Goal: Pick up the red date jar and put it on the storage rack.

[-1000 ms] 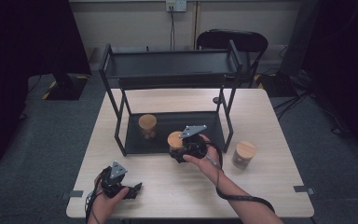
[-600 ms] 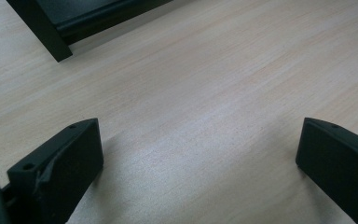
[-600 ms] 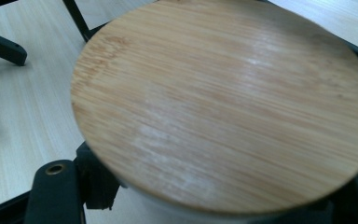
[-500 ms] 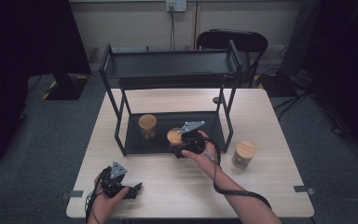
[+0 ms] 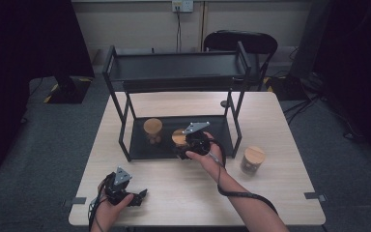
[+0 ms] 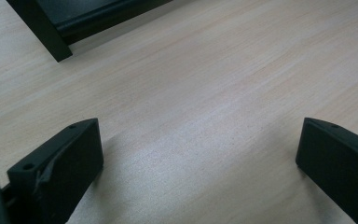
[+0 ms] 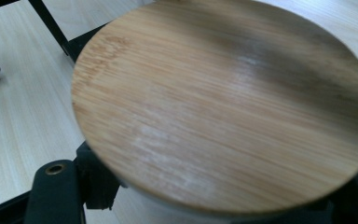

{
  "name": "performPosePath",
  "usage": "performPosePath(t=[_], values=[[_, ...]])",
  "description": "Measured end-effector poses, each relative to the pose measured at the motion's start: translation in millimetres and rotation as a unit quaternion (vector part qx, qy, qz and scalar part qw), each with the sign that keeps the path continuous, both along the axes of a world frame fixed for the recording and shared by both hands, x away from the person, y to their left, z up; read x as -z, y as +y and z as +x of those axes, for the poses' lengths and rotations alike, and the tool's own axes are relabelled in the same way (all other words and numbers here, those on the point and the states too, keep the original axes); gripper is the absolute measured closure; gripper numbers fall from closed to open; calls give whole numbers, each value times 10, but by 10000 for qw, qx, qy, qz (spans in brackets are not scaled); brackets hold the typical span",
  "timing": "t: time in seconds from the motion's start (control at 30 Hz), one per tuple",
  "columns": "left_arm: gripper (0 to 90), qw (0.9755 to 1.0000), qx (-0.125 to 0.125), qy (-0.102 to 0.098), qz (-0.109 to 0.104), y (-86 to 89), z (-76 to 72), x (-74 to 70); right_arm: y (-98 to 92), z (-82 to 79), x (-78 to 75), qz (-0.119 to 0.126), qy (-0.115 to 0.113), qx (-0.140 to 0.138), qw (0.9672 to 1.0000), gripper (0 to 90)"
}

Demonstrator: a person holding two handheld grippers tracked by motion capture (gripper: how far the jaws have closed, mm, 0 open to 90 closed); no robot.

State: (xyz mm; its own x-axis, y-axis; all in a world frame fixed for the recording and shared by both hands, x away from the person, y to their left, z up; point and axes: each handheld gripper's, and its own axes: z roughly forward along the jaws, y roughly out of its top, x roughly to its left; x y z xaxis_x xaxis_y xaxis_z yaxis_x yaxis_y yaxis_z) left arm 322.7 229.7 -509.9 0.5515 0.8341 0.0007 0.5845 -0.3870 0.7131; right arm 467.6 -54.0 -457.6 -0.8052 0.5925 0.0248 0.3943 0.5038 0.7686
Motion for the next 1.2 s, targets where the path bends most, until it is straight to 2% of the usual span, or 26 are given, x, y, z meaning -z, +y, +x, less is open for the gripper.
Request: performPosePath(t=[1.2], values=[[3, 10000, 7, 0, -2, 2, -1, 0, 139, 301, 10, -83, -44, 121, 9999, 257]])
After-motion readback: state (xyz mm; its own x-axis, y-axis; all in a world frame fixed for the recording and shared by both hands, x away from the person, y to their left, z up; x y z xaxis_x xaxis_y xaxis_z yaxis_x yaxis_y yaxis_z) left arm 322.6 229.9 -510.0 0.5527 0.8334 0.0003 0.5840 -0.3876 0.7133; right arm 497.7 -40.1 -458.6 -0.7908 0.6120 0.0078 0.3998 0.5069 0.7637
